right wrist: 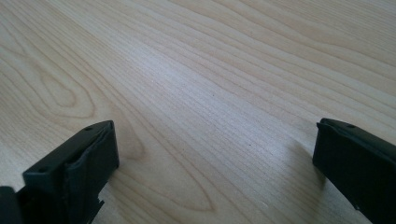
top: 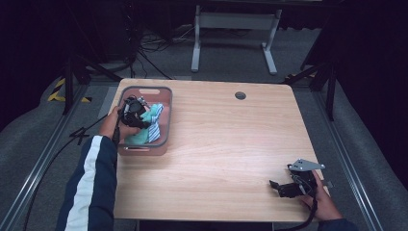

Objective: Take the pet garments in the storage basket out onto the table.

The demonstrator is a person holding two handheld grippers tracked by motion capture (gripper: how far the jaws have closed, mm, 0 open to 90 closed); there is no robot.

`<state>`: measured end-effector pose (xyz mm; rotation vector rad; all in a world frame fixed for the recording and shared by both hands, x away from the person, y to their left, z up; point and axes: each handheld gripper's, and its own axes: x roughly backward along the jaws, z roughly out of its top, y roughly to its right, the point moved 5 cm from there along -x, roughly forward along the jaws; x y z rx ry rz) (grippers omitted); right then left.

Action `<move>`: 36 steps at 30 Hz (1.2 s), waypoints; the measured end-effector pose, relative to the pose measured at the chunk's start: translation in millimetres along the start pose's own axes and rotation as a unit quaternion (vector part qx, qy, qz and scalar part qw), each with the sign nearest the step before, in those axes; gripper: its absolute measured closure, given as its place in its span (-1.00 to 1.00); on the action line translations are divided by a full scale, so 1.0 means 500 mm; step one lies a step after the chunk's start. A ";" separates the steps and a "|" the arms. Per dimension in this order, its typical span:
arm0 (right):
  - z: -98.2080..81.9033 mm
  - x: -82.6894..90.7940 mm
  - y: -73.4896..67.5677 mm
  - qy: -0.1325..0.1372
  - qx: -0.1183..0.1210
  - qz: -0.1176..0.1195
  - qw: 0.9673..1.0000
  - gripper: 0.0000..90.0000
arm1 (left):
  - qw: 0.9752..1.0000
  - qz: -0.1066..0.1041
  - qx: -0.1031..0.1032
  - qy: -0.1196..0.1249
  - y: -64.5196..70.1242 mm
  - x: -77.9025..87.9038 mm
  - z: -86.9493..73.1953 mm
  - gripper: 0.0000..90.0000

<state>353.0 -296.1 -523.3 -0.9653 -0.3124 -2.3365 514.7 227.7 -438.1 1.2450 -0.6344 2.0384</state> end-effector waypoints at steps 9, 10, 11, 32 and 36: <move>0.000 0.000 0.000 0.000 0.000 0.000 1.000 -0.99 | 0.997 0.010 0.010 0.078 -0.002 0.064 -0.003 0.74; 0.000 0.000 0.000 0.000 0.000 0.000 1.000 -0.99 | 0.996 0.011 0.013 0.091 -0.001 0.069 -0.002 0.74; 0.000 0.000 0.000 0.000 0.000 0.000 1.000 -0.99 | 0.995 0.016 0.013 0.102 0.000 0.079 -0.001 0.75; 0.000 0.000 0.000 0.000 0.000 0.000 1.000 -0.99 | 0.975 0.016 0.002 0.224 0.079 0.189 0.033 0.75; 0.000 0.000 0.000 0.000 0.000 0.000 1.000 -0.99 | 0.973 0.012 -0.010 0.232 0.097 0.202 0.044 0.75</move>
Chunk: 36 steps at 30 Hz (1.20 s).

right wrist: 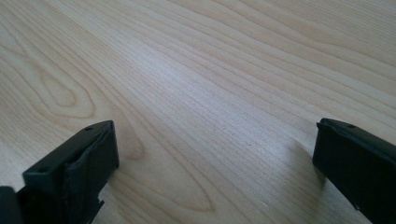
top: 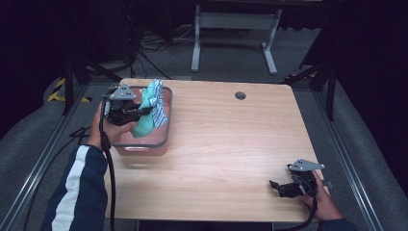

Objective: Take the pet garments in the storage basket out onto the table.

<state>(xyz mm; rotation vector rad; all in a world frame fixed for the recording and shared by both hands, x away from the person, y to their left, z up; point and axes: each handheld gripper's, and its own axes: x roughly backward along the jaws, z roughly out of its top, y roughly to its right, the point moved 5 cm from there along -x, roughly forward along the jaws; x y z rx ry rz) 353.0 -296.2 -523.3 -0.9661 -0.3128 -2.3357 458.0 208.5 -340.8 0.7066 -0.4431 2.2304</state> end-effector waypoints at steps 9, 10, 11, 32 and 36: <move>0.000 0.000 0.000 0.000 0.000 0.000 1.000 -0.99 | 1.000 -0.016 -0.021 0.010 0.045 -0.005 0.033 0.75; 0.000 0.000 0.000 0.000 0.000 0.000 1.000 -0.99 | 1.000 -0.017 -0.024 0.008 0.048 -0.007 0.035 0.75; 0.000 0.000 0.000 0.000 0.000 0.000 1.000 -0.99 | 0.999 -0.020 -0.028 0.008 0.054 -0.011 0.038 0.75; 0.000 0.000 0.000 0.000 0.000 0.000 1.000 -0.99 | 0.990 -0.103 -0.086 -0.031 0.211 -0.180 0.092 0.75; 0.000 0.000 0.000 0.000 0.000 0.000 1.000 -0.99 | 0.988 -0.114 -0.089 -0.045 0.233 -0.222 0.083 0.75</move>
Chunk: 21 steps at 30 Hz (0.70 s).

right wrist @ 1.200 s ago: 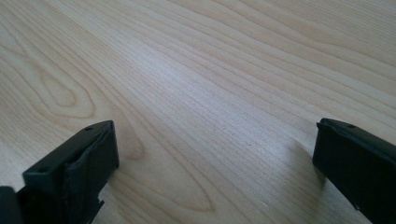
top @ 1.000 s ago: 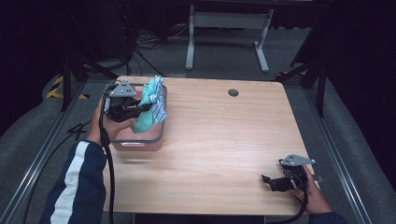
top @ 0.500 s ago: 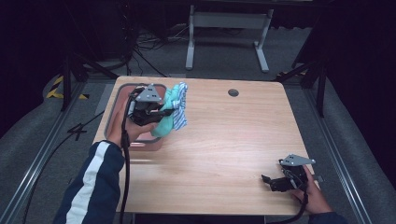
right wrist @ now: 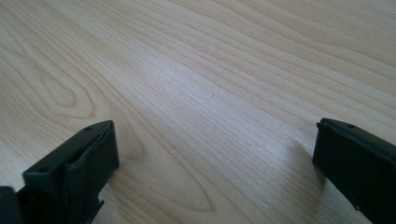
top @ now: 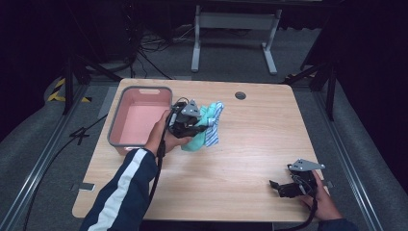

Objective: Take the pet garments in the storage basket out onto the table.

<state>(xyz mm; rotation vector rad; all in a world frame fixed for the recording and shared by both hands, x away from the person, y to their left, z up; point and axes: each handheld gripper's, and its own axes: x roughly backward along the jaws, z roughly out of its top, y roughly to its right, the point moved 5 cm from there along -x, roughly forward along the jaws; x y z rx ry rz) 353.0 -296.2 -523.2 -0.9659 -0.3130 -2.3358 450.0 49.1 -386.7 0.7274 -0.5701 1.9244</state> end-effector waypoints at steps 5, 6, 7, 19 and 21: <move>0.000 0.000 0.000 0.000 0.000 0.000 1.000 -0.99 | 1.000 -0.009 0.004 -0.014 0.005 -0.046 -0.005 0.75; 0.000 0.000 0.000 0.000 0.000 0.000 1.000 -0.99 | 1.000 -0.011 0.008 -0.020 0.005 -0.055 -0.007 0.75; 0.000 0.000 0.000 0.000 0.000 0.000 1.000 -0.99 | 1.000 -0.012 0.006 -0.023 0.005 -0.064 -0.009 0.75; 0.000 0.000 0.000 0.000 0.000 0.000 1.000 -0.99 | 0.998 -0.013 0.019 -0.050 0.014 -0.146 -0.034 0.75; 0.000 0.000 0.000 0.000 0.000 0.000 1.000 -0.99 | 0.998 -0.016 0.021 -0.057 0.018 -0.163 -0.040 0.75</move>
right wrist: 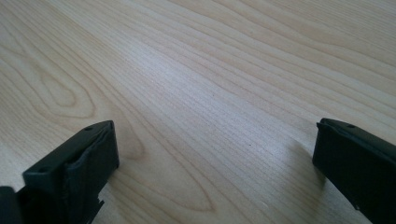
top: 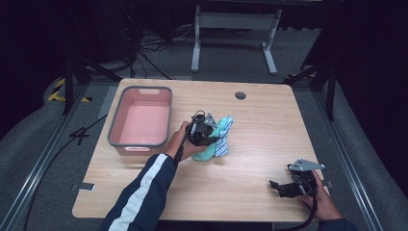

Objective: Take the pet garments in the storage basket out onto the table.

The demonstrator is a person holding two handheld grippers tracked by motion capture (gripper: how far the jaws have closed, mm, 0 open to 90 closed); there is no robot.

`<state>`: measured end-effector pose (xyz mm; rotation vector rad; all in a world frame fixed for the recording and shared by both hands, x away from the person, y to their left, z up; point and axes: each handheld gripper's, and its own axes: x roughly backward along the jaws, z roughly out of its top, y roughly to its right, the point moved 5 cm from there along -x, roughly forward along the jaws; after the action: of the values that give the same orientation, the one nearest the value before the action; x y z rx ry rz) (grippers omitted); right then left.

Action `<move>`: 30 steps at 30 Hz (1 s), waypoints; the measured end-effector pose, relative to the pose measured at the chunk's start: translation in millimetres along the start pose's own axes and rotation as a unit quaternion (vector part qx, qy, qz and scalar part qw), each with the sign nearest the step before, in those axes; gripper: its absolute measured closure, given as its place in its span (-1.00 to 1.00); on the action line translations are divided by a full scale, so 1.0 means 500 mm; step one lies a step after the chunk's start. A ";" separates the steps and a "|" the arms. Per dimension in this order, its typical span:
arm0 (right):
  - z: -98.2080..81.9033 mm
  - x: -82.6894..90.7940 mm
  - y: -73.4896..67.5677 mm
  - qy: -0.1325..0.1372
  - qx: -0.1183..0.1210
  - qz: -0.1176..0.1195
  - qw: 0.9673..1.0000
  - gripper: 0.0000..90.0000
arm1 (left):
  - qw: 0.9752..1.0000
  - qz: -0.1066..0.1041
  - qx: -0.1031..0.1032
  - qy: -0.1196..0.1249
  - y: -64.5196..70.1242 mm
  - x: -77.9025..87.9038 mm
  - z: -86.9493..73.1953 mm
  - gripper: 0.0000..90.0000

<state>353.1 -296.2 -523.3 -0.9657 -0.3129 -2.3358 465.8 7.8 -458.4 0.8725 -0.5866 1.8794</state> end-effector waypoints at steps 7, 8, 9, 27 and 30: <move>0.000 0.000 0.000 0.000 0.000 0.000 1.000 -0.99 | 1.000 -0.006 -0.002 -0.007 0.013 -0.034 -0.002 0.72; 0.000 0.000 0.000 0.000 0.000 0.000 1.000 -0.99 | 1.000 -0.006 -0.002 -0.007 0.013 -0.034 -0.002 0.72; 0.000 0.000 0.000 0.000 0.000 0.000 1.000 -0.99 | 1.000 0.000 -0.004 -0.011 0.014 -0.038 -0.002 0.72; 0.000 0.000 0.000 0.000 0.000 0.000 1.000 -0.99 | 1.000 0.012 0.001 0.013 0.004 -0.033 0.004 0.25; 0.000 0.000 0.000 0.000 0.000 0.000 1.000 -0.99 | 1.000 0.018 -0.003 0.012 0.005 -0.026 0.006 0.18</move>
<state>353.0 -296.2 -523.3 -0.9661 -0.3130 -2.3355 468.5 -2.8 -466.5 0.8400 -0.5964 1.9172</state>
